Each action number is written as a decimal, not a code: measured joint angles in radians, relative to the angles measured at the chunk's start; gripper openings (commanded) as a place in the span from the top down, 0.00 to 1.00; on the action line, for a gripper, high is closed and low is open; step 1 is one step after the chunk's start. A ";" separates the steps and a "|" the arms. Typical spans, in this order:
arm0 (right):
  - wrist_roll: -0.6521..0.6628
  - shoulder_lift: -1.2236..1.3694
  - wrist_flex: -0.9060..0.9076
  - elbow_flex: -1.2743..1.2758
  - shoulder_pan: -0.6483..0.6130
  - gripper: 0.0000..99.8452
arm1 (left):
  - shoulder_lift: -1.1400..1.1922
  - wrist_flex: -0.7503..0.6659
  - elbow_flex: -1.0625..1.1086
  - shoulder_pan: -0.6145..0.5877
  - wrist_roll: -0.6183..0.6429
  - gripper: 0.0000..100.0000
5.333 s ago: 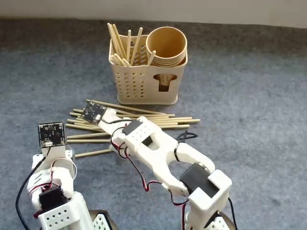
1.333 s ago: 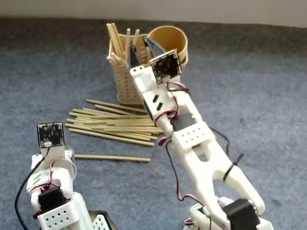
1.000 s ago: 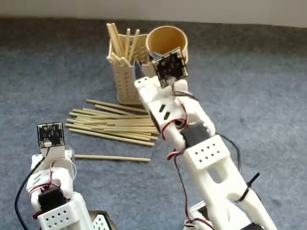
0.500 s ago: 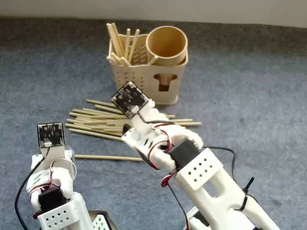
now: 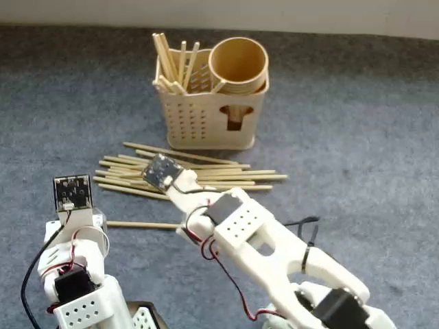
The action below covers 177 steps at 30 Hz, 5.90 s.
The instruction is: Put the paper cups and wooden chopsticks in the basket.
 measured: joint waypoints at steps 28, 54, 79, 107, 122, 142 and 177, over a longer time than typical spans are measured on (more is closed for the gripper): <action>0.221 0.256 0.040 -0.060 0.002 0.99 | 0.000 0.000 0.000 0.000 0.000 0.84; 0.551 0.256 0.529 -0.158 0.281 0.85 | 0.000 0.000 0.000 0.000 0.000 0.84; 0.180 0.272 0.052 -0.157 -0.068 0.85 | 0.000 0.000 0.000 0.000 0.000 0.84; 0.178 0.249 0.046 -0.164 -0.023 1.00 | 0.000 0.000 0.000 -0.008 0.000 0.84; 0.127 0.006 0.184 -0.163 0.026 1.00 | 0.000 0.000 0.000 -0.008 0.000 0.84; -0.038 -0.534 0.028 -0.163 0.144 1.00 | 0.000 0.000 0.000 -0.008 0.000 0.84; -0.038 -0.276 -1.069 -0.163 0.296 1.00 | 0.000 0.000 0.000 -0.008 0.000 0.84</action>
